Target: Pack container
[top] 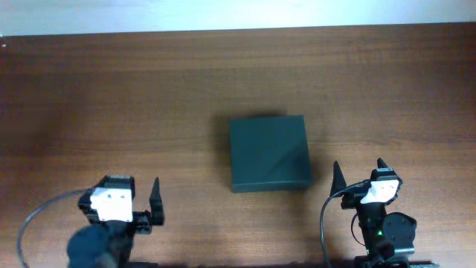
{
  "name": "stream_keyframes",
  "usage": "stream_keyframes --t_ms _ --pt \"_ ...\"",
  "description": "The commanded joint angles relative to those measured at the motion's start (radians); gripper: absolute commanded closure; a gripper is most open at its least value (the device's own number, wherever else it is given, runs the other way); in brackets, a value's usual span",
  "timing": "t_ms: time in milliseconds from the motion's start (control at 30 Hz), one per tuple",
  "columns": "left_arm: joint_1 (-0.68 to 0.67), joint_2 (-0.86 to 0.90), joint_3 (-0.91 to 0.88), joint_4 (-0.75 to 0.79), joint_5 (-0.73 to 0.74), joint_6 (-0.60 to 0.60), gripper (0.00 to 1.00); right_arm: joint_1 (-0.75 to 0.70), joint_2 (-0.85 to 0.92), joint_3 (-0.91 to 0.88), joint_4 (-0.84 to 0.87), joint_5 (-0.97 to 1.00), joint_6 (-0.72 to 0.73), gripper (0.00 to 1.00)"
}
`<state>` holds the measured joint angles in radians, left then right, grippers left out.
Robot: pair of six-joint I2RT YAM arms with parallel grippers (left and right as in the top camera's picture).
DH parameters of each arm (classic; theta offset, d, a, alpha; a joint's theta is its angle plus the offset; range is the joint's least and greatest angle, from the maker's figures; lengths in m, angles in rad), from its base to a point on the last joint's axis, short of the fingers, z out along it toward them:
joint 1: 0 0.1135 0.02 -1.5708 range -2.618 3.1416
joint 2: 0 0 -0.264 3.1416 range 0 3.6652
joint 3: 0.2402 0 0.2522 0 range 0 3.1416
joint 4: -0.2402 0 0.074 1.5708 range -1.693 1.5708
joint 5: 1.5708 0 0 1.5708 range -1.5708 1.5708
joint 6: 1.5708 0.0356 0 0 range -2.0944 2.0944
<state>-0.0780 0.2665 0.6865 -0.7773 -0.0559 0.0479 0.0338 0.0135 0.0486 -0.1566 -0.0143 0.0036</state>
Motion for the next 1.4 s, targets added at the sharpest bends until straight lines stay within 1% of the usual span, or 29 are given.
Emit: stream_keyframes --t_ms 0,100,167,300,400,533,633,800,1367 --pt "0.003 -0.151 -0.229 0.156 0.034 0.001 0.01 0.005 -0.010 -0.004 -0.010 0.019 0.009 0.01" --pt "0.002 -0.221 -0.364 0.291 0.035 0.001 0.01 0.005 -0.010 -0.004 -0.010 0.019 0.009 0.01" --pt "0.002 -0.262 -0.475 0.418 0.043 0.002 0.01 0.005 -0.010 -0.004 -0.010 0.019 0.009 0.01" --pt "0.002 -0.261 -0.571 0.547 0.087 0.022 0.01 0.005 -0.010 -0.004 -0.010 0.019 0.009 0.01" --pt "0.002 -0.261 -0.617 0.554 0.087 0.036 0.01 0.005 -0.010 -0.004 -0.010 0.019 0.009 0.02" --pt "0.002 -0.261 -0.621 0.561 0.079 0.139 0.01 0.005 -0.010 -0.004 -0.010 0.019 0.009 0.01" --pt "0.003 -0.261 -0.621 0.561 0.075 0.165 0.01 0.005 -0.010 -0.004 -0.010 0.019 0.009 0.01" --pt "0.002 -0.261 -0.620 0.563 0.097 0.166 0.01 0.005 -0.010 -0.004 -0.010 0.019 0.009 0.01" --pt "0.002 -0.261 -0.620 0.563 0.097 0.167 0.01 0.005 -0.010 -0.004 -0.010 0.019 0.010 0.01"
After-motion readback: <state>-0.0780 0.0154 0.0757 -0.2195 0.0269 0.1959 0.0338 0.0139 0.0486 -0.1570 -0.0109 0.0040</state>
